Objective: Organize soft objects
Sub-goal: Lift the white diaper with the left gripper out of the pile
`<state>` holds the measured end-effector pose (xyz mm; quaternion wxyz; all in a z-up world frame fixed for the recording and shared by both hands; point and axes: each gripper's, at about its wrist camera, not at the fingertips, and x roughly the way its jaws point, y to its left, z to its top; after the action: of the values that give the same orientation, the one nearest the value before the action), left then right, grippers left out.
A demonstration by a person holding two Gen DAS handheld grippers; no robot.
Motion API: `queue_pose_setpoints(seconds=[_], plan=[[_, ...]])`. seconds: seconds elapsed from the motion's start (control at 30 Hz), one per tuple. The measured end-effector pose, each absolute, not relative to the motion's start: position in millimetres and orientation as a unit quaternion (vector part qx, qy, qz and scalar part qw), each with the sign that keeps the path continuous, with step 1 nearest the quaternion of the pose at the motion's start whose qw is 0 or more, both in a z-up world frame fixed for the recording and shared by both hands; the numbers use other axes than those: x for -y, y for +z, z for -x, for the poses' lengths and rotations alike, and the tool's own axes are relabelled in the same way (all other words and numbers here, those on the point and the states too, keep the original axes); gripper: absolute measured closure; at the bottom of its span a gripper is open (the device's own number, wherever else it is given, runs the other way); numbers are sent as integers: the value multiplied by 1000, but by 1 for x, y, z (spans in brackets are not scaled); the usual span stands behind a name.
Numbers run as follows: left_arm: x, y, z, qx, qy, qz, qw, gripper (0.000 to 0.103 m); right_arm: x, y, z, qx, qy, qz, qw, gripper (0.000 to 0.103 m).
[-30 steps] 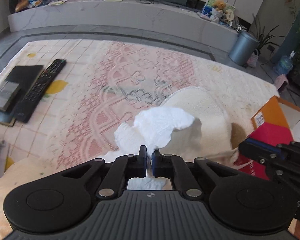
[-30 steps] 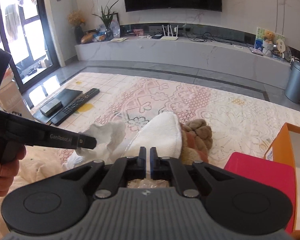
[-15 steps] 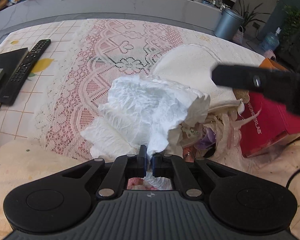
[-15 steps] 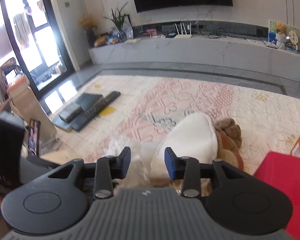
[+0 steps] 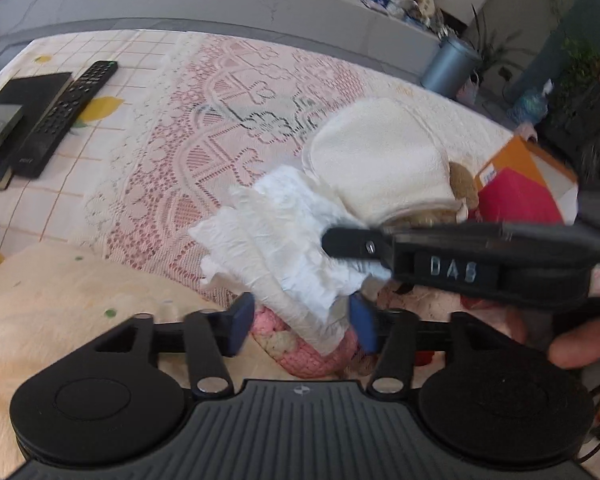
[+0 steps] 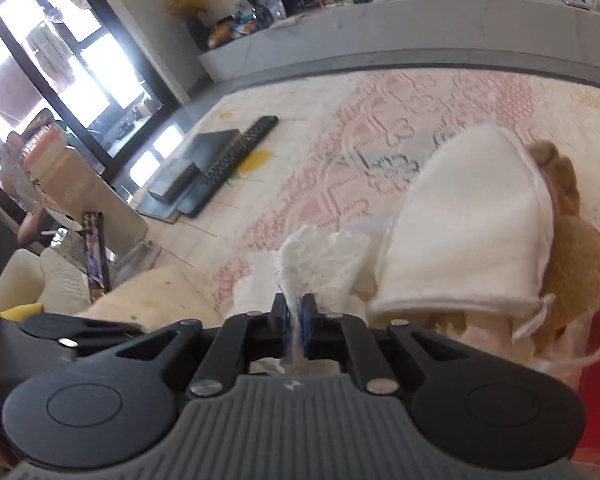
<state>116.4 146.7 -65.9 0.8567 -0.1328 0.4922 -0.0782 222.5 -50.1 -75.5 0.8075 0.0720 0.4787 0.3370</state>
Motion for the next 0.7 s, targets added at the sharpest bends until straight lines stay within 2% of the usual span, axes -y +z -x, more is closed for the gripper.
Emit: queue_pose_setpoints(seconds=[0.23,0.37,0.4,0.5,0.6,0.7], plan=[[-162,-76,-127,-493,-35,223,841,21,63,-91,-212,-486,333,-79,804,98],[-159,-85,-141,-497,-12,228,837,19,67,-98,-207,-487,330,-81,805,98],[-157,-87,-144,-498,-6,223,838,19,67,-98,-206,-486,329,-81,805,98],[-147,-87,-149,-494,-14,209,844,30,65,-96,-204,-483,328,-73,808,98],[-132,-82,-148,-487,-33,178,855,36,64,-95,-202,-477,331,-64,811,97],[-128,-80,-150,-486,-51,189,852,37,63,-95,-200,-473,337,-58,812,96]])
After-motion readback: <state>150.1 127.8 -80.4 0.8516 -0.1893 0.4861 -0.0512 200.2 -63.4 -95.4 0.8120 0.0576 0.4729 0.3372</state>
